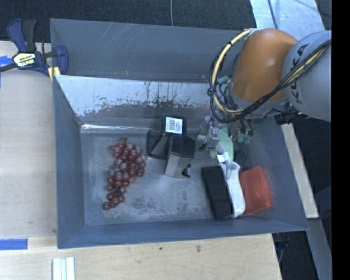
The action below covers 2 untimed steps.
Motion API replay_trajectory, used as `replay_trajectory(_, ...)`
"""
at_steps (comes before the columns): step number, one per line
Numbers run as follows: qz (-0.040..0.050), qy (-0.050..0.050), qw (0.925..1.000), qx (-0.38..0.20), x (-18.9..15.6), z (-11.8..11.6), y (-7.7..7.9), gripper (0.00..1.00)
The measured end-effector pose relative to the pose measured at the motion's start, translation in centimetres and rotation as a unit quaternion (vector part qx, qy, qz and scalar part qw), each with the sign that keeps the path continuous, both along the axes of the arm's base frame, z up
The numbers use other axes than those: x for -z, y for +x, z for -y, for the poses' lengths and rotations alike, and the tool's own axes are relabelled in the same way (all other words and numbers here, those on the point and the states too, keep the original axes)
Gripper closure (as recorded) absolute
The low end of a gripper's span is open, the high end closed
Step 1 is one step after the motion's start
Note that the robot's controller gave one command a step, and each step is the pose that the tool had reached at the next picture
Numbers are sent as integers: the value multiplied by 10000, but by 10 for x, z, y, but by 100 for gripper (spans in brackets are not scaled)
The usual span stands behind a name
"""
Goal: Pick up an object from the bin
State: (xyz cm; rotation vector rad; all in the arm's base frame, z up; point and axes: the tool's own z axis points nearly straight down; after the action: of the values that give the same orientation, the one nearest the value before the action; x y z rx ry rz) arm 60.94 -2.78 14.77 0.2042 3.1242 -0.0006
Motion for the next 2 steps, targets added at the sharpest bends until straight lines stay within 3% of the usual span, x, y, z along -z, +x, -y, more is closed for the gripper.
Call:
replay_trajectory(1, -11, -1, 10000, 21, -3, 2, -1, 100)
replay_trajectory(2, 9, -8, 9991, -418, -57, -7, 10, 100)
